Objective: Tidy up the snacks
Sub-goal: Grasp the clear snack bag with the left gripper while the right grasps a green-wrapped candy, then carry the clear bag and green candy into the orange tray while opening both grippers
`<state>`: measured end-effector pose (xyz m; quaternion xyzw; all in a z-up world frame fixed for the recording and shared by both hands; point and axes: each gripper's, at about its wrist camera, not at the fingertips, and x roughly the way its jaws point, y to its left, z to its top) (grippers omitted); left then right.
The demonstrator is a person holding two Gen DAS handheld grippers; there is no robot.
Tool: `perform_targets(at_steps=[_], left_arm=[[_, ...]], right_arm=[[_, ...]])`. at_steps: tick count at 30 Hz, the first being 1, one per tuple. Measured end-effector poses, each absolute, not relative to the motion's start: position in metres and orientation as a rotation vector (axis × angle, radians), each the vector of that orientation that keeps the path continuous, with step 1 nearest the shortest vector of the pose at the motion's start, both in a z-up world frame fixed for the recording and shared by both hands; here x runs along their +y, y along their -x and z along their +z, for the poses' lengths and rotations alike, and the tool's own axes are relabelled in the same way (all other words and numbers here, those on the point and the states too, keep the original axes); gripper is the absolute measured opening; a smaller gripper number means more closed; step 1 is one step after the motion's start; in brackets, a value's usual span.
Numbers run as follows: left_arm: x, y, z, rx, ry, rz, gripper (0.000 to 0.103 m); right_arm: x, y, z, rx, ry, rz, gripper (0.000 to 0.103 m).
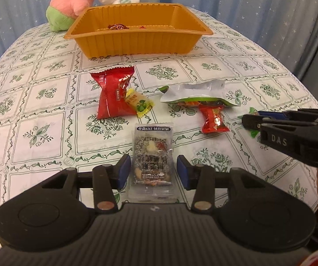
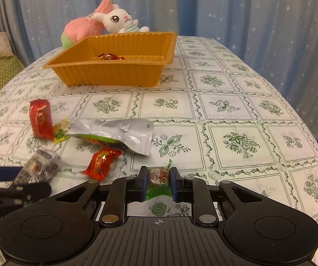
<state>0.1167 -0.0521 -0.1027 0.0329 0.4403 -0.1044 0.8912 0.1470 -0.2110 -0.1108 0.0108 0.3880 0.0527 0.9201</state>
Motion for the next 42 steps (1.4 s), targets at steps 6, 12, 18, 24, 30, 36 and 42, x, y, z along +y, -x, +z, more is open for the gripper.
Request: perform_targets(at_steps=[6, 12, 18, 24, 30, 36, 42], left_arm=[[-0.050, -0.114, -0.103, 0.903, -0.074, -0.216, 0.034], [-0.047, -0.105, -0.096, 0.896, -0.058, -0.213, 0.034], [-0.043, -0.095, -0.081, 0.874, -0.028, -0.200, 0.034], [-0.039, -0.088, -0.065, 0.850, -0.012, -0.184, 0.034], [-0.038, -0.082, -0.052, 0.830, -0.003, -0.174, 0.034], [-0.036, -0.077, -0.044, 0.819, 0.006, -0.169, 0.034], [-0.036, -0.075, -0.040, 0.811, 0.012, -0.172, 0.034]], right_arm=[[-0.212, -0.137, -0.103, 0.786, -0.034, 0.114, 0.021], [-0.212, -0.127, -0.089, 0.766, -0.044, 0.123, 0.021], [-0.210, -0.119, -0.073, 0.742, -0.052, 0.133, 0.021], [-0.208, -0.111, -0.057, 0.714, -0.057, 0.145, 0.021], [-0.206, -0.104, -0.046, 0.693, -0.057, 0.151, 0.021], [-0.205, -0.098, -0.038, 0.684, -0.058, 0.154, 0.021], [-0.205, -0.096, -0.034, 0.683, -0.055, 0.155, 0.021]])
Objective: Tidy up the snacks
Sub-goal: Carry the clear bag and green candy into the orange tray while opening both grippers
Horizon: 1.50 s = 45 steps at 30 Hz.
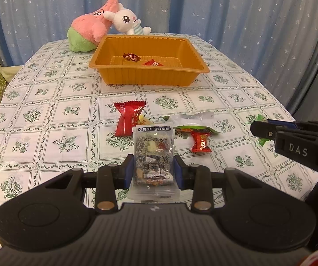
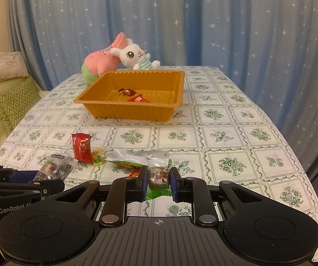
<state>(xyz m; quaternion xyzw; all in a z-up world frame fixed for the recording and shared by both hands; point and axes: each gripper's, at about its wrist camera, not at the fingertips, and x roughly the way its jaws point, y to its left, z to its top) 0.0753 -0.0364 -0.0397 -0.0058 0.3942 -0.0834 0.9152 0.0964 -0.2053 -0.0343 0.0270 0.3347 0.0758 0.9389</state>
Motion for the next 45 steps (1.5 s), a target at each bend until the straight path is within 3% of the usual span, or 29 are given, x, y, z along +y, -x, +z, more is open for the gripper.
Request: perform_targets(at_steps=[19, 45], left_arm=[[-0.037, -0.118, -0.022, 0.785, 0.023, -0.196, 0.034], [-0.017, -0.283, 0.009, 0.762, 0.031, -0.177, 0.034]], right_arm=[[-0.209, -0.132, -0.029, 0.701, -0.062, 0.170, 0.021], [-0.199, -0.306, 0.005, 0.657, -0.073, 0.219, 0.021]])
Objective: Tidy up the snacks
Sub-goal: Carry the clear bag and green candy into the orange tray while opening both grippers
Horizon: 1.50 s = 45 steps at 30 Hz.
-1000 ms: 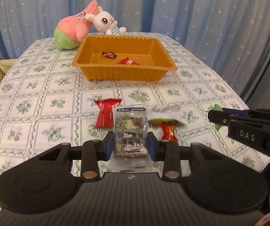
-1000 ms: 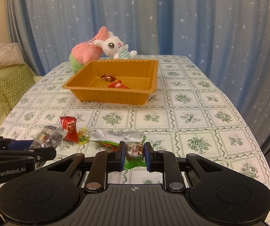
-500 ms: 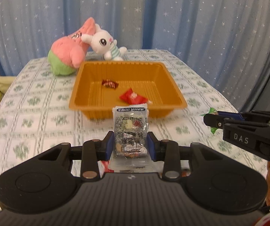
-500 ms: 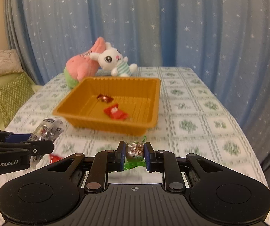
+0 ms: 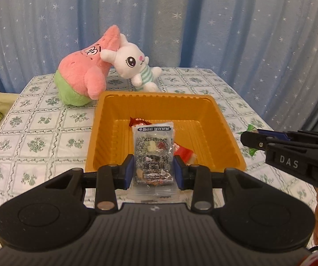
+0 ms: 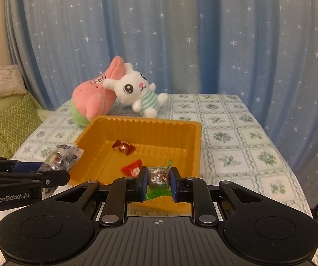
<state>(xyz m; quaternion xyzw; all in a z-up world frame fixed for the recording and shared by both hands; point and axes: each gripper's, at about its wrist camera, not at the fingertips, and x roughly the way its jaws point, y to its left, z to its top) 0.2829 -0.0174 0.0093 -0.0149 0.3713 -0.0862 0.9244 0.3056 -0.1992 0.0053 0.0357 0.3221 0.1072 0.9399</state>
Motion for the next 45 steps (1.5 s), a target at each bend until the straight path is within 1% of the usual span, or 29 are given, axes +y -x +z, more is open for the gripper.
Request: perform_targets(at_steps=[10, 23, 43, 44, 45], left_arm=[[-0.020, -0.323, 0.002, 0.784, 0.018, -0.163, 0.034], [-0.017, -0.357, -0.007, 0.788, 0.057, -0.153, 0.036], [-0.010, -0.337, -0.006, 0.791, 0.047, -0.150, 0.036], [-0.010, -0.336, -0.006, 0.793, 0.048, -0.148, 0.036], [-0.009, -0.334, -0.006, 0.795, 0.049, -0.146, 0.036]], right_arm=[[-0.195, -0.345, 0.001, 0.685, -0.097, 0.213, 0.021], [-0.194, -0.359, -0.009, 0.713, -0.110, 0.196, 0.021], [-0.206, -0.366, -0.006, 0.727, -0.215, 0.229, 0.021], [-0.207, -0.367, -0.006, 0.730, -0.227, 0.234, 0.023], [-0.208, -0.368, -0.006, 0.726, -0.237, 0.233, 0.037]])
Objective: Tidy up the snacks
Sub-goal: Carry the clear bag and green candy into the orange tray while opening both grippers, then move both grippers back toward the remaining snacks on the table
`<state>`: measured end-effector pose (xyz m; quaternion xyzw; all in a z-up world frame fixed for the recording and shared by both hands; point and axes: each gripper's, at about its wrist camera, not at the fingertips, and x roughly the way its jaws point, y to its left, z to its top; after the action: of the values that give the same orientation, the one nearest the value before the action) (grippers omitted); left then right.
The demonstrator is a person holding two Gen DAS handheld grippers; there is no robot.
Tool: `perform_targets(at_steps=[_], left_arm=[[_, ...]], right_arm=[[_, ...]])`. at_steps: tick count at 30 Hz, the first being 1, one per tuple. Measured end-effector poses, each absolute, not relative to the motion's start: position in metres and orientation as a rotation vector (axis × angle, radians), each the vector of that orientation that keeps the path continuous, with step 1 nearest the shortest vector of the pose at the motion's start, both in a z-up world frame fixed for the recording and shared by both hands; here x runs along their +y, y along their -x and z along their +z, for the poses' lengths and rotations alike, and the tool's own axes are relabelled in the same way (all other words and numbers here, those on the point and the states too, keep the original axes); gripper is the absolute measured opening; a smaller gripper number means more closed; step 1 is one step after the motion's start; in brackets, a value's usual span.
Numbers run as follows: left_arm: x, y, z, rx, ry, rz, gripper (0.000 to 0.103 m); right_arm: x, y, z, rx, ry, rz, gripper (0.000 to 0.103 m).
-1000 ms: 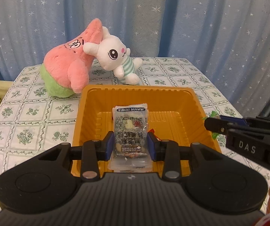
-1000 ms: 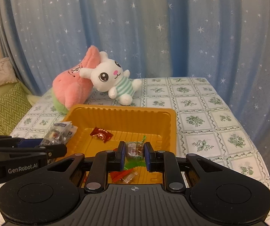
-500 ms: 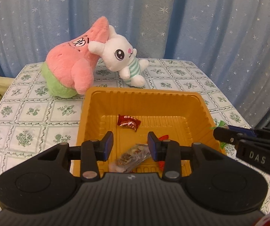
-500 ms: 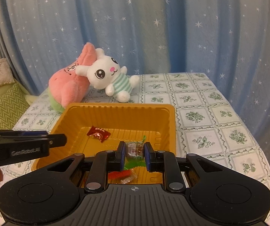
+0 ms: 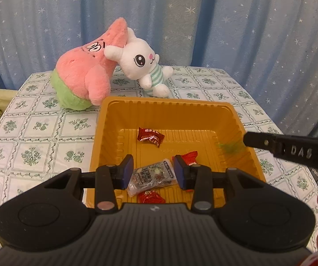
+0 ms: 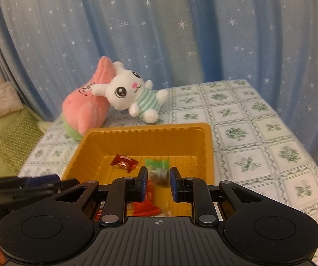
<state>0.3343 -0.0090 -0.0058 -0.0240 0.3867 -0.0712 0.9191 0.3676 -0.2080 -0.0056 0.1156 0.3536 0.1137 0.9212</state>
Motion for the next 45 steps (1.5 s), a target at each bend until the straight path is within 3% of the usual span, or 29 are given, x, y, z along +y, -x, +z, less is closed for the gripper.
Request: perform_targets(at_steps=[2, 3, 10, 28, 45], left_arm=[[-0.008, -0.330, -0.006, 0.797, 0.052, -0.142, 0.036], [-0.007, -0.327, -0.006, 0.796, 0.053, -0.141, 0.036], [0.000, -0.295, -0.005, 0.788, 0.080, -0.118, 0.036], [-0.001, -0.168, 0.019, 0.757, 0.139, -0.075, 0.054], [0.002, -0.067, 0.005, 0.781, 0.160, -0.038, 0.070]], right_arm=[[-0.212, -0.364, -0.002, 0.692, -0.259, 0.224, 0.065], [-0.214, -0.361, 0.001, 0.669, -0.265, 0.222, 0.066], [-0.234, -0.337, 0.013, 0.632, -0.271, 0.182, 0.066], [-0.242, -0.199, 0.022, 0.726, -0.247, 0.104, 0.066], [-0.221, -0.093, 0.003, 0.791, -0.215, 0.109, 0.066]])
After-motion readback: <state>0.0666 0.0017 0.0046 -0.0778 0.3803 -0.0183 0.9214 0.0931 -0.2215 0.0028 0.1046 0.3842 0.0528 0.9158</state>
